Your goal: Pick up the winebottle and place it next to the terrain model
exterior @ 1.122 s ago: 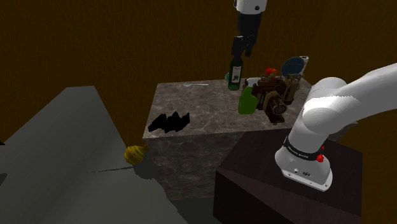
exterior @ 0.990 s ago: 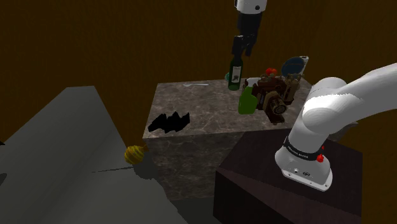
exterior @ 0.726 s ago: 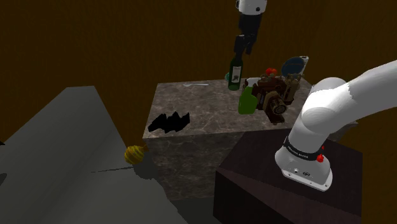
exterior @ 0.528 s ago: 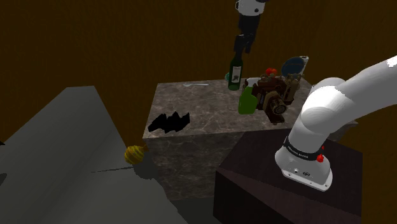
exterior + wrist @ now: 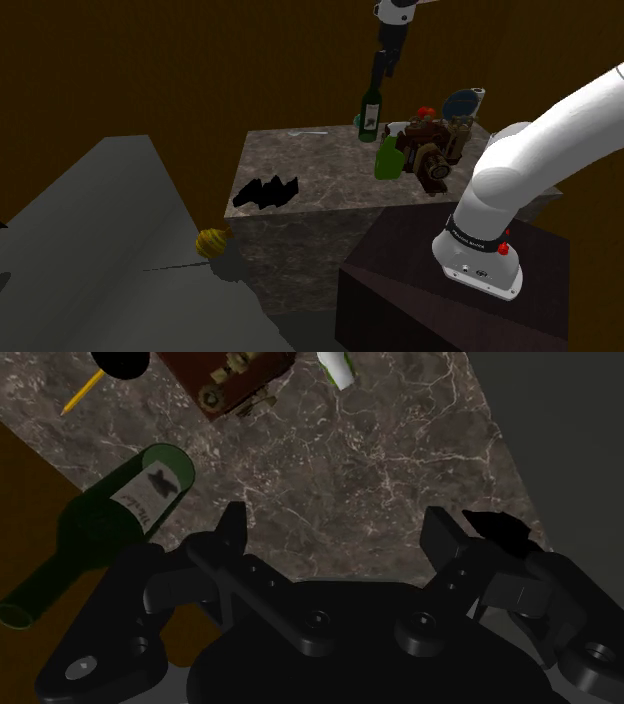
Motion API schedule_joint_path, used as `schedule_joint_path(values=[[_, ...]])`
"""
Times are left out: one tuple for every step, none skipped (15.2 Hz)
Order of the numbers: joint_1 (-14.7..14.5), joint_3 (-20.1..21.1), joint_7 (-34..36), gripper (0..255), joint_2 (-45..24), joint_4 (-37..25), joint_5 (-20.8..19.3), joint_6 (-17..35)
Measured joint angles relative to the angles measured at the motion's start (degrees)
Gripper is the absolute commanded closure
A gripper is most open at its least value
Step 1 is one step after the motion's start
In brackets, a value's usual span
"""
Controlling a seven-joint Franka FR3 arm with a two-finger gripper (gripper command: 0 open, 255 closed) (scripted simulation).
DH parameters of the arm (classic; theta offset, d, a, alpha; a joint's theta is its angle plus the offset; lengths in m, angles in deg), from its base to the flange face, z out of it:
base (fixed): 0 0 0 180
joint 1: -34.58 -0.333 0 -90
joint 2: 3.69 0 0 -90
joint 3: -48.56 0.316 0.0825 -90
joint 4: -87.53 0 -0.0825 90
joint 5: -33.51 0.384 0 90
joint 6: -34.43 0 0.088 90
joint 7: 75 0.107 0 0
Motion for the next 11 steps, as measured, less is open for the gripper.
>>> schedule_joint_path(values=[[0.1,-1.2,-1.5,0,-1.5,-0.9,0.0,0.8],[0.0,-2.2,-2.8,0,-3.5,-2.3,0.2,1.7],[0.0,-3.6,-4.5,0,-5.6,-3.8,0.5,2.4],[0.0,-4.7,-6.0,0,-6.9,-4.7,0.7,3.0],[0.1,-6.0,-7.8,0,-8.9,-6.4,1.1,3.5],[0.0,-7.0,-9.3,0,-10.7,-7.9,1.7,3.9],[-0.1,-8.0,-10.9,0,-12.6,-9.6,2.4,4.2],[-0.1,-9.2,-12.7,0,-14.9,-11.4,3.3,4.7],[-0.1,-10.2,-14.4,0,-16.8,-12.8,4.1,5.3],[-0.1,-11.3,-16.3,0,-19.4,-14.8,5.4,5.8],[0.0,-12.4,-18.3,0,-22.0,-17.1,6.8,5.9]])
